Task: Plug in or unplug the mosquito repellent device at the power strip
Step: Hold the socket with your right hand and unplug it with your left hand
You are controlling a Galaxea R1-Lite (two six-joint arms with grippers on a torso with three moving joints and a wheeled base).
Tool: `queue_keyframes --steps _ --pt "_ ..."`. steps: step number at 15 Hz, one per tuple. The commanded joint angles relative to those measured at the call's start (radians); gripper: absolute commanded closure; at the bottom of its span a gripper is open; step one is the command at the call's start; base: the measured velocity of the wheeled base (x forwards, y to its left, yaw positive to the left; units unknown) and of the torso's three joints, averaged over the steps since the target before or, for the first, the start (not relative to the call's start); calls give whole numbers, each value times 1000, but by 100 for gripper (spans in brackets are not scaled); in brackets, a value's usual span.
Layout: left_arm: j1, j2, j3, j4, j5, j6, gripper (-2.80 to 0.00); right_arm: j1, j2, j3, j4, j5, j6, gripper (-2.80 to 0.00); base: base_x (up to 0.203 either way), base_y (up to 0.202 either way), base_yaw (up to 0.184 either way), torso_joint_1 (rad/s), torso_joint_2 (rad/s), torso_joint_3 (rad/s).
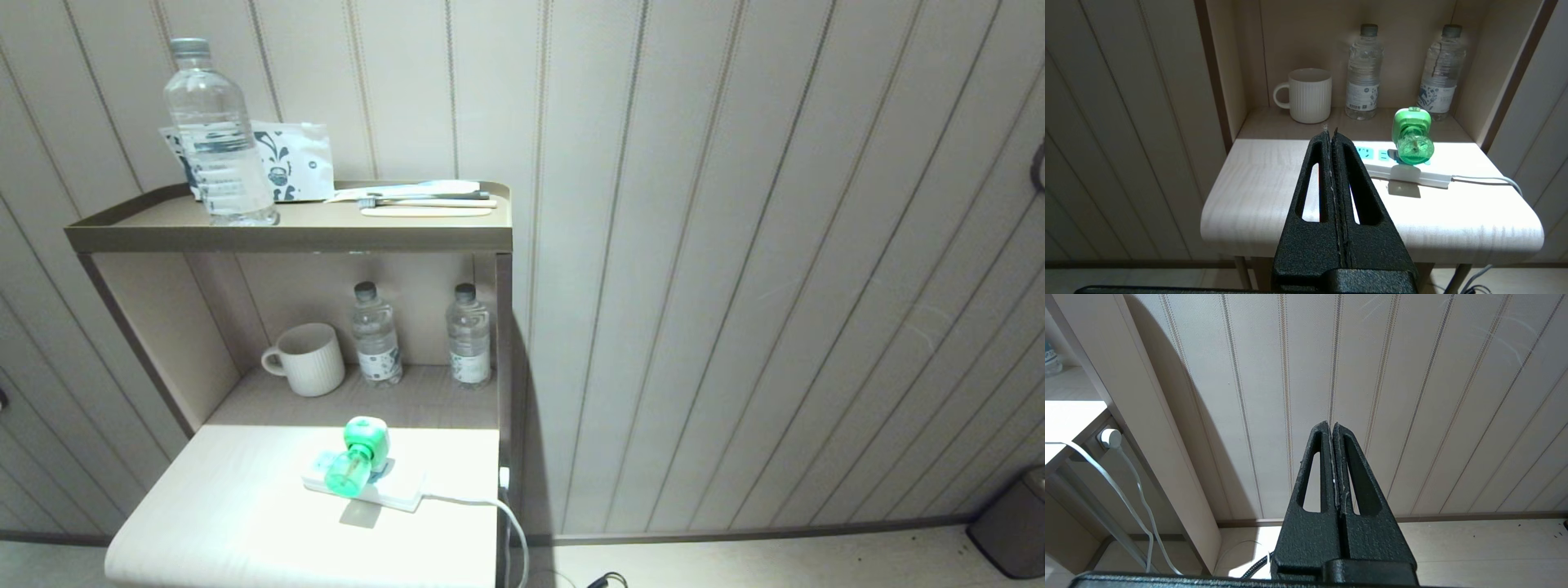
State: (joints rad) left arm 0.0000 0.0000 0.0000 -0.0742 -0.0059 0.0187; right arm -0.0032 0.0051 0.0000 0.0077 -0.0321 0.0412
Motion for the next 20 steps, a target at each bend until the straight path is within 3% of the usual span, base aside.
queue_keyframes --steps 1,4,6,9,11,14,16,18,20 --pt "0 0 0 -1 0 0 0 0 -1 0 0 0 0 0 0 0 0 0 0 0" --pt "0 0 0 -8 0 28 0 0 -1 0 0 0 0 0 0 0 0 0 0 0" --pt "1 3 0 -8 -16 143 0 0 -1 0 0 0 0 0 0 0 0 0 0 0" --pt "0 152 -1 -29 -23 148 0 0 -1 0 0 0 0 0 0 0 0 0 0 0" --pt "-5 304 -57 -99 -18 117 0 0 -1 0 0 0 0 0 0 0 0 0 0 0" --pt "-10 540 -304 -166 17 89 0 0 -1 0 0 -1 0 0 0 0 0 0 0 0" --pt "-11 697 -525 -134 50 82 0 0 -1 0 0 -1 0 0 0 0 0 0 0 0" --pt "-18 812 -746 -12 69 79 0 0 -1 0 0 -1 0 0 0 0 0 0 0 0" --pt "-44 901 -962 245 63 78 0 0 -1 0 0 0 0 0 0 0 0 0 0 0"
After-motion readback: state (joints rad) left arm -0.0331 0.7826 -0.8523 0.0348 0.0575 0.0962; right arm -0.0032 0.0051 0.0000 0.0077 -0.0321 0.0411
